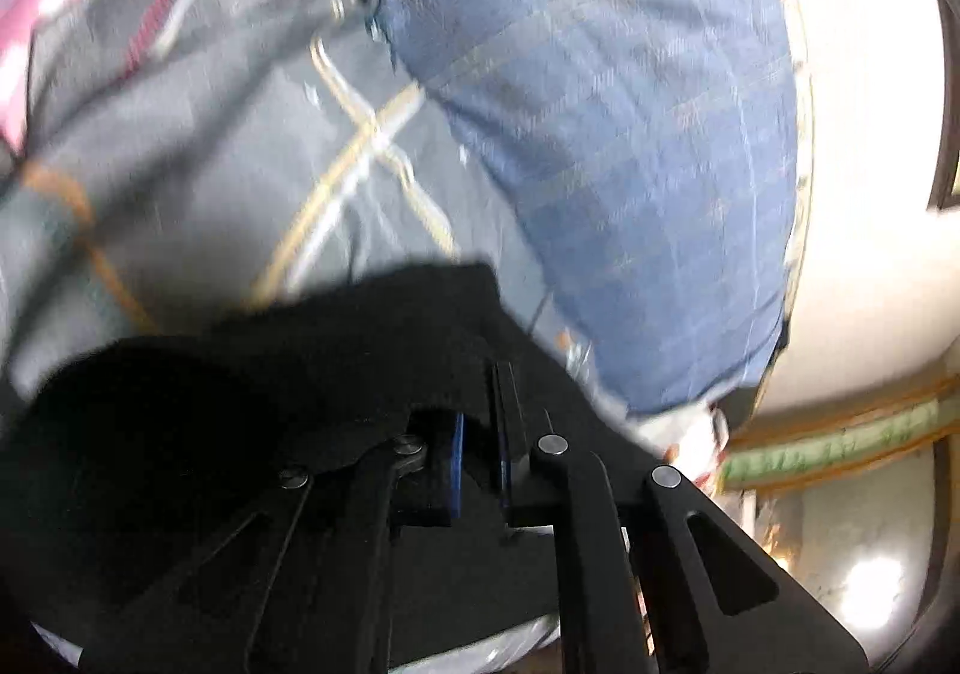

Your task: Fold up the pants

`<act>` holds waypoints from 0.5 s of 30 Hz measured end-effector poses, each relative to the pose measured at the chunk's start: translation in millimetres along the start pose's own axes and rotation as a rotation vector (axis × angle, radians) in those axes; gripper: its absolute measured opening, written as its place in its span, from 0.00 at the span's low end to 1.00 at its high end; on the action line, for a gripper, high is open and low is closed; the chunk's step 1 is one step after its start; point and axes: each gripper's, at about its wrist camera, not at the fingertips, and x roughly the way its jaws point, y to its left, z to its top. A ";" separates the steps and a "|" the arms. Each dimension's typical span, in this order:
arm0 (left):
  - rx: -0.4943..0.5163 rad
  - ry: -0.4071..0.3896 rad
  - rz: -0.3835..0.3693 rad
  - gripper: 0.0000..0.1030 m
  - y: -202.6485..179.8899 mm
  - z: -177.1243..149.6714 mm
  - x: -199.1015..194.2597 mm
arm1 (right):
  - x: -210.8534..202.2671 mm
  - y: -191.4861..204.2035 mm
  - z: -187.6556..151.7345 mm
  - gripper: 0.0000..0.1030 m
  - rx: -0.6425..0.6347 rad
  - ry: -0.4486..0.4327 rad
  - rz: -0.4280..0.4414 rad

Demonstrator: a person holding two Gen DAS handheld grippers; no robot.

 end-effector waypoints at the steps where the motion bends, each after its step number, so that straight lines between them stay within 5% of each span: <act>1: -0.010 -0.022 -0.025 0.06 2.5 10.2 -2.3 | -6.4 -2.2 3.2 0.08 0.008 -0.027 -0.006; 3: -0.009 -0.079 -0.024 0.06 12.3 35.7 -2.8 | -14.2 -7.0 6.9 0.04 0.015 -0.044 -0.002; 6: -0.069 -0.142 0.241 0.13 36.0 61.7 0.8 | -18.4 -16.3 11.9 0.04 0.010 -0.040 -0.050; 7: -0.054 -0.146 0.275 0.18 35.4 63.1 1.8 | -18.5 -20.9 12.2 0.04 0.005 -0.026 -0.087; 10: -0.007 -0.122 0.255 0.40 25.4 53.1 5.7 | -14.0 -25.0 11.3 0.04 -0.011 0.013 -0.145; 12: 0.034 -0.150 0.254 0.40 14.4 40.8 4.3 | -12.6 -33.6 10.7 0.06 0.038 0.025 -0.152; 14: 0.095 -0.170 0.244 0.40 -1.4 31.4 6.7 | -12.2 -41.7 11.3 0.15 0.095 0.028 -0.177; 15: 0.135 -0.189 0.246 0.40 -10.6 28.3 8.7 | -12.3 -45.3 10.2 0.28 0.117 0.031 -0.185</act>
